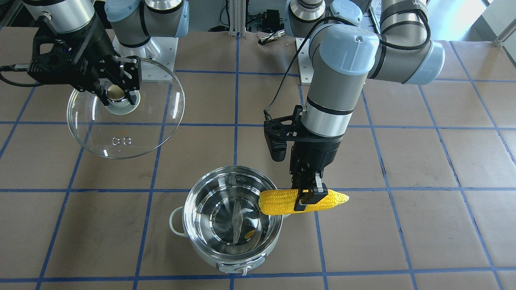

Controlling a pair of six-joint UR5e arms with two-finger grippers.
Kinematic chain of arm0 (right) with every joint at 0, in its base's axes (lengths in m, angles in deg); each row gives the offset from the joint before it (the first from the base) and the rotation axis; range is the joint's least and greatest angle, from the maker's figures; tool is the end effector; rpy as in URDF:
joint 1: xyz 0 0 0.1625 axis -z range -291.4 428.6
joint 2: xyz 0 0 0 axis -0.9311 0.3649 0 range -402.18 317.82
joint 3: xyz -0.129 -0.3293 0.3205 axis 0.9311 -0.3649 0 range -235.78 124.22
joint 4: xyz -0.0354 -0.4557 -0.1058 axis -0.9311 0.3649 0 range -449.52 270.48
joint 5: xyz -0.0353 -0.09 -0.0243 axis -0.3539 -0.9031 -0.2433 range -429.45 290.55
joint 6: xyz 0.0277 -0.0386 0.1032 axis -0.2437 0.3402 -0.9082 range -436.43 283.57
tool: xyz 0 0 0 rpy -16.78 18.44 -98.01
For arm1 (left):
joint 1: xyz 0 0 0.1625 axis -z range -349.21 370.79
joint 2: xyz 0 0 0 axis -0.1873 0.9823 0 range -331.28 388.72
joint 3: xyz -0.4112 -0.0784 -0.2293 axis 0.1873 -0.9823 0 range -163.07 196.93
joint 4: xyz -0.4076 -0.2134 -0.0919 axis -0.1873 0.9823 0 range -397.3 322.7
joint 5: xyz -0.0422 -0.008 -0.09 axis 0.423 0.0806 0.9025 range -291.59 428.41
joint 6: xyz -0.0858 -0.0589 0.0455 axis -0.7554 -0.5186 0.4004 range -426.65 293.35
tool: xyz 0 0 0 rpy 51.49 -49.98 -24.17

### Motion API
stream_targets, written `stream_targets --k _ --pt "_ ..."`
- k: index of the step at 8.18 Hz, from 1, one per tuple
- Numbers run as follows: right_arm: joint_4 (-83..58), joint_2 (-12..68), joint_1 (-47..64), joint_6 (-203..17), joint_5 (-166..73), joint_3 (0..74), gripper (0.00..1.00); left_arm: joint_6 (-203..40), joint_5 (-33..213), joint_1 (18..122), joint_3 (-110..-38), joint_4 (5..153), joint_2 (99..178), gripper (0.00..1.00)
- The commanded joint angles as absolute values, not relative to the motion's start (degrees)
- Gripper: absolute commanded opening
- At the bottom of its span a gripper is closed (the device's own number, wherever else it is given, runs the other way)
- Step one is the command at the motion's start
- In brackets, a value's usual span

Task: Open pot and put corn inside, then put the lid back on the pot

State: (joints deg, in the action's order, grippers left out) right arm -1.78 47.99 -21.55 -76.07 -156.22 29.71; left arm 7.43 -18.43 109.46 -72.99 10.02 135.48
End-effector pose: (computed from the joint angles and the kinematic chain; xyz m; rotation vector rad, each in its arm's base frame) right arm 0.1412 -0.5508 0.5673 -0.0157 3.0845 -0.0654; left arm -0.2445 -0.6788 0.4321 1.9180 2.1499 -0.6027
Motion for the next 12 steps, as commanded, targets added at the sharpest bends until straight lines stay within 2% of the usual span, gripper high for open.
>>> stream_targets --k 1,3,6,10,11,12 --pt "-1.9 48.3 -21.7 -75.6 -156.5 30.2 0.32 -0.9 -16.1 114.7 -72.9 2.1 140.5 0.00" --pt "-2.2 49.1 -21.7 -76.0 -156.5 30.5 0.31 -3.7 -15.9 116.7 -72.8 0.8 144.2 0.00" --pt "-0.3 49.1 -22.5 -75.2 -158.6 30.8 0.29 -3.7 -12.5 117.8 -72.4 0.8 145.2 0.00" --pt "3.3 48.5 -22.6 -75.3 -158.2 30.9 0.31 -3.3 -12.2 117.8 -72.4 1.0 147.6 0.00" --pt "3.3 48.5 -22.6 -75.3 -158.1 30.9 0.31 -3.5 -12.2 117.8 -72.4 1.1 147.9 0.55" --pt "3.3 48.5 -22.6 -75.2 -158.0 30.9 0.31 -3.6 -12.4 117.8 -72.4 1.1 147.5 0.63"
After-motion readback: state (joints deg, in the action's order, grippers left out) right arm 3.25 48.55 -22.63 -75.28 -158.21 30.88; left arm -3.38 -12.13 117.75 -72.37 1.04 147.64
